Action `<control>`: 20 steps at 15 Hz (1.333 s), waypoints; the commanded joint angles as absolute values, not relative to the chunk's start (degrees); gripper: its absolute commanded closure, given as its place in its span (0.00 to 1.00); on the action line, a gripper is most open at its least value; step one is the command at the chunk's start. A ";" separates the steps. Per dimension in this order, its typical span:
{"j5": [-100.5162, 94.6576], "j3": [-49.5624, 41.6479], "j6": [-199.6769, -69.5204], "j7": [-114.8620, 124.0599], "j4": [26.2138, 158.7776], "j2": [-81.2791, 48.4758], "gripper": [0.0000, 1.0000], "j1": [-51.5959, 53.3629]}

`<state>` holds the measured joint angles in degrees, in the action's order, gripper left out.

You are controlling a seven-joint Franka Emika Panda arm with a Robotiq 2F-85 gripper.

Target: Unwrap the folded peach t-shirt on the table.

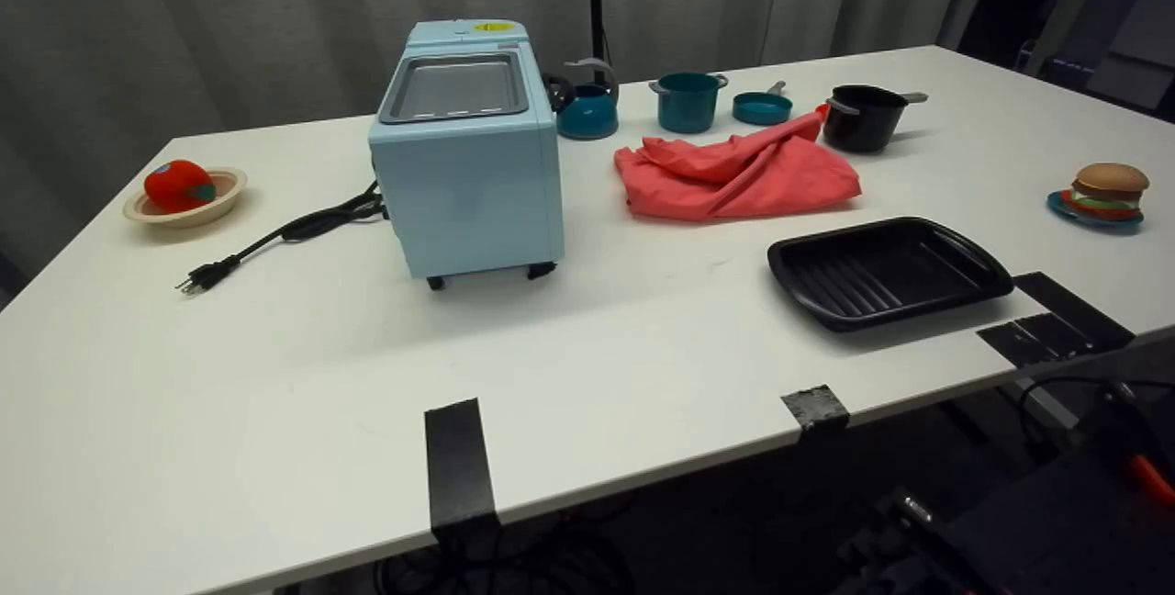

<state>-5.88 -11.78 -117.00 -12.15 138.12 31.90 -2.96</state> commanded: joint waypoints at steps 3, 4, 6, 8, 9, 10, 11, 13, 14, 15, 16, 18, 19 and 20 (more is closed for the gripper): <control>-5.31 -10.94 -116.96 -12.59 138.05 31.77 0.00 -3.95; -5.31 -10.94 -116.96 -12.59 138.05 31.77 0.00 -3.95; -4.99 -11.12 -118.13 -12.68 137.47 29.60 0.00 -3.66; -4.38 -11.31 -120.06 -12.95 136.77 26.43 0.00 -3.19; -4.03 -11.40 -121.72 -12.93 136.43 24.38 0.00 -3.01; -3.51 -11.45 -123.58 -12.91 136.15 22.26 0.00 -2.80; -2.69 -11.49 -125.19 -13.02 135.59 19.82 0.00 -2.51; -0.87 -11.21 -129.13 -12.99 134.38 14.59 0.00 -2.23; 0.14 -10.98 -131.02 -13.05 133.61 11.85 0.00 -2.14; 1.18 -10.71 -132.68 -13.18 132.62 9.03 0.00 -2.11; 2.27 -10.41 -133.94 -13.34 131.42 6.27 0.00 -2.14; 4.08 -9.50 -135.96 -13.23 128.92 1.18 0.00 -2.51; 4.99 -9.02 -136.68 -13.26 127.66 -1.17 0.00 -2.75; 5.93 -8.43 -137.32 -13.16 126.20 -3.41 0.00 -2.93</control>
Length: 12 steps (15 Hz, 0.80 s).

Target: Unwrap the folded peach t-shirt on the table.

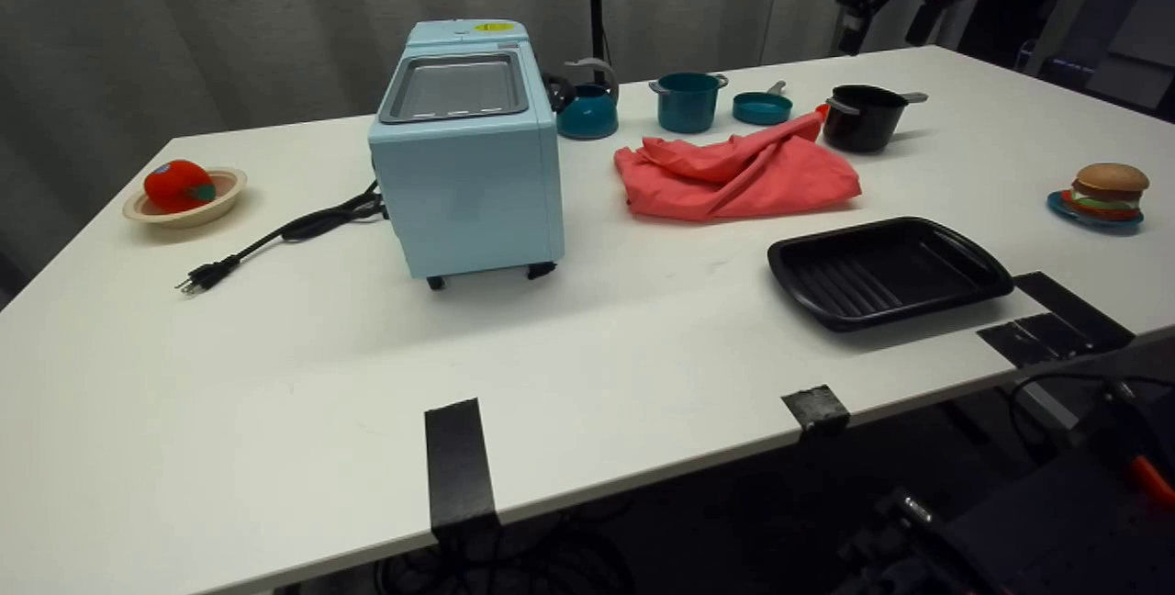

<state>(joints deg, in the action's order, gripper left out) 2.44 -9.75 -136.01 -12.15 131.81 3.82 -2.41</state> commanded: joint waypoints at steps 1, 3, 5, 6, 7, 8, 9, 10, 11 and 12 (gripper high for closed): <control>6.36 -7.82 -137.82 -12.71 124.74 -5.65 0.00 -3.15; 6.82 -6.88 -138.01 -12.10 121.72 -9.31 0.00 -3.69; 6.03 -6.43 -137.92 -11.08 118.96 -12.40 0.00 -4.18; 5.66 -6.44 -137.95 -10.60 117.68 -13.86 0.00 -4.47; 5.61 -6.44 -137.81 -10.20 116.38 -15.20 0.00 -4.77; 5.58 -6.58 -137.40 -9.34 115.16 -16.27 0.00 -5.10; 6.56 -6.60 -136.89 -9.82 113.33 -17.25 0.00 -6.02; 4.51 -6.18 -138.05 -9.52 117.57 -14.53 0.00 -5.11; 4.49 -6.24 -138.04 -9.45 116.36 -15.51 0.00 -5.60; 4.51 -6.28 -138.01 -9.46 115.48 -16.18 0.00 -6.00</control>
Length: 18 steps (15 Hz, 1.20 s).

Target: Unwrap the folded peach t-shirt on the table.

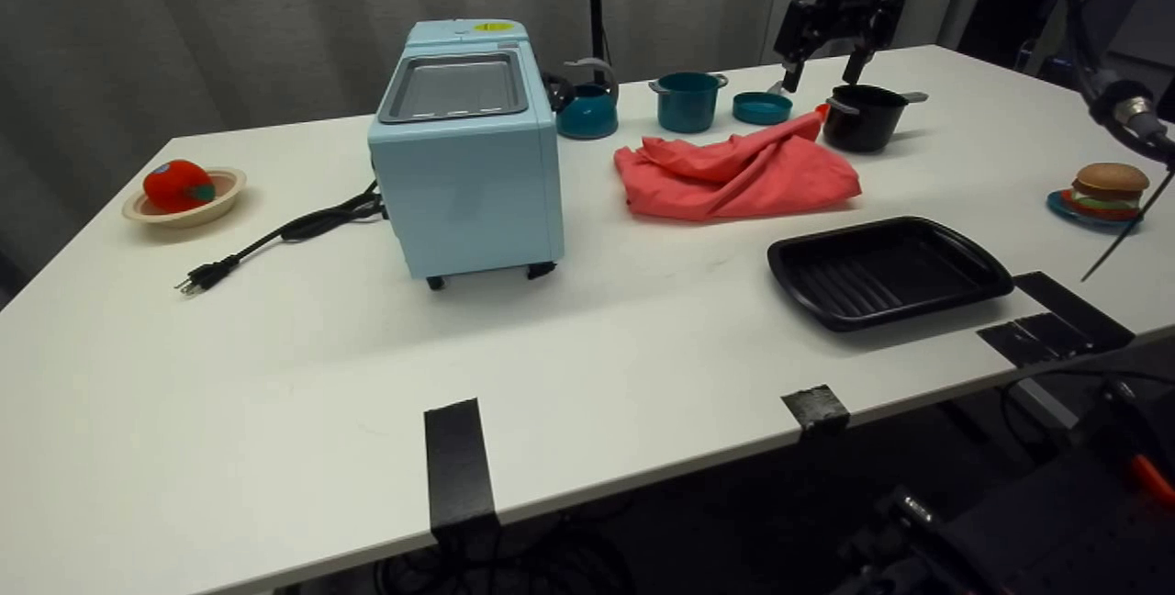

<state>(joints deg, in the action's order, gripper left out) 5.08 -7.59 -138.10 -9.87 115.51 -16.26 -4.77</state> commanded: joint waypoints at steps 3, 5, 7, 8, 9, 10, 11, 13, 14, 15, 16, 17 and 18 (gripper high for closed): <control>4.51 -6.30 -138.00 -9.46 114.80 -16.67 0.00 -6.31; 5.50 -5.80 -139.24 -9.94 114.64 -17.28 0.00 -6.45; 6.86 -4.65 -140.89 -10.26 114.26 -18.34 0.00 -6.26; 7.60 -3.82 -141.72 -10.38 114.23 -18.68 0.00 -6.11; 8.33 -2.75 -142.85 -10.32 114.24 -19.08 0.00 -5.77; 9.18 -1.71 -144.14 -10.53 114.26 -19.56 0.00 -5.65; 9.86 -0.58 -145.51 -10.63 114.12 -20.21 0.00 -5.40; 11.20 1.65 -148.28 -10.95 113.75 -21.71 0.00 -5.21; 11.55 2.65 -149.78 -10.92 113.52 -22.56 0.00 -5.05; 11.57 3.45 -151.41 -10.79 113.27 -23.55 0.00 -4.87; 11.26 4.06 -152.81 -10.52 112.88 -24.63 0.00 -4.69; 11.08 4.69 -154.05 -10.45 112.48 -25.82 0.00 -4.68; 10.61 5.05 -155.37 -10.14 112.04 -27.02 0.00 -4.57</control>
